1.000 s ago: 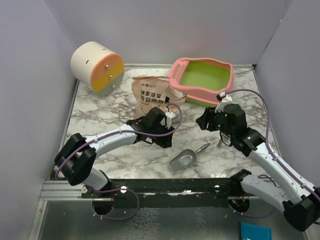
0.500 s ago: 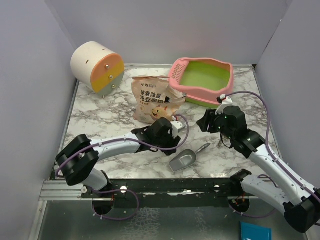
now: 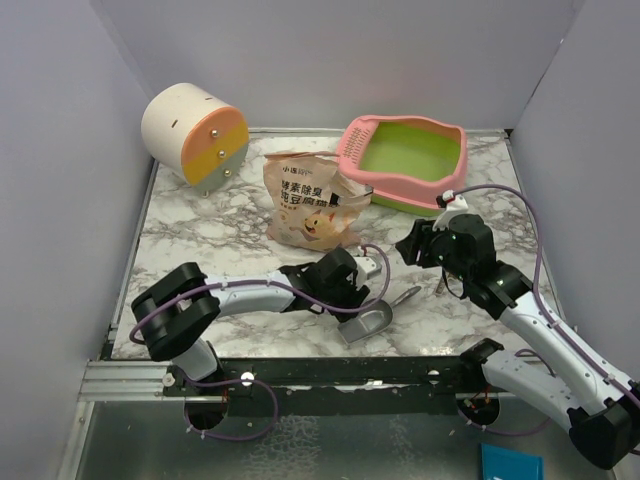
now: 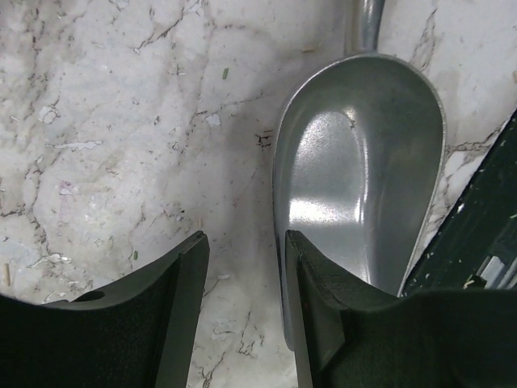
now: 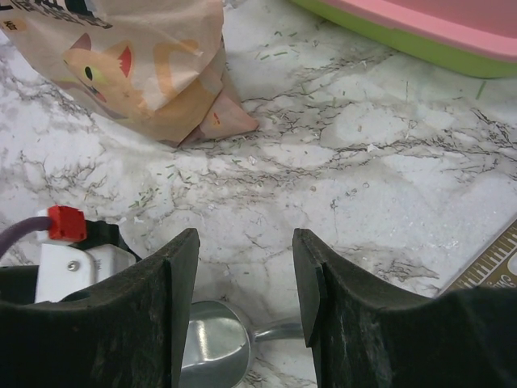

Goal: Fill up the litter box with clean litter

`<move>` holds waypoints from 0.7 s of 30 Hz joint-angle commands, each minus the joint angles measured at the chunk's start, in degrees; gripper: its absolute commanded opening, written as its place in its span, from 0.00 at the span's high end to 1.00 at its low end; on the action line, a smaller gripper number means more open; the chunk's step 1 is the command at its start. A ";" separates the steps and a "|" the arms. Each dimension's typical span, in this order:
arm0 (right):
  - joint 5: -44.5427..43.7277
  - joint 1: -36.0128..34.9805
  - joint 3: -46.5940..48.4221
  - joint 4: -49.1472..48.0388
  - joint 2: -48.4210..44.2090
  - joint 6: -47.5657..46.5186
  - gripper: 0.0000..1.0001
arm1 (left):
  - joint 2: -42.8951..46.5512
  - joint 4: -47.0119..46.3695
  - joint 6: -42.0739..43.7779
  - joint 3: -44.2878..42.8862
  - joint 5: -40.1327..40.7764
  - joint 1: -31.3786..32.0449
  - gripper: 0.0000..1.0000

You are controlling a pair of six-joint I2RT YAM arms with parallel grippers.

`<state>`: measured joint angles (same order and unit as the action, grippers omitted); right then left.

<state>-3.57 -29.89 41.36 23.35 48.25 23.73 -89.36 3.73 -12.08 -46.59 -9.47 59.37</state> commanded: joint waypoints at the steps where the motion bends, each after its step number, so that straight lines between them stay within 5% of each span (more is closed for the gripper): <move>1: -2.01 0.09 -0.26 1.18 -1.05 -0.30 0.50 | -2.65 -1.72 -0.12 -0.24 1.43 0.43 0.56; 4: -2.07 0.09 0.07 1.34 -0.99 0.45 0.50 | -3.79 -2.42 -0.35 -0.42 1.26 0.54 0.60; 7: -1.24 0.09 0.94 1.54 -0.49 1.12 0.49 | -4.20 -1.88 0.72 -1.28 0.82 0.57 0.96; 8: -0.46 0.09 1.52 1.71 -0.12 1.22 0.49 | -3.98 -0.97 1.00 -1.74 1.35 0.52 1.00; 14: 10.98 0.09 9.95 2.93 6.00 0.05 0.47 | 3.33 6.10 5.49 -3.16 8.94 0.57 1.00; 21: 24.46 0.09 27.89 5.32 13.77 -2.42 0.40 | 21.84 10.64 10.17 -2.69 25.59 0.11 1.00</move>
<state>9.89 -29.89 59.77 27.46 59.20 23.44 -78.76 12.75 -5.74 -47.99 3.09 59.75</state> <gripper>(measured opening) 0.568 0.019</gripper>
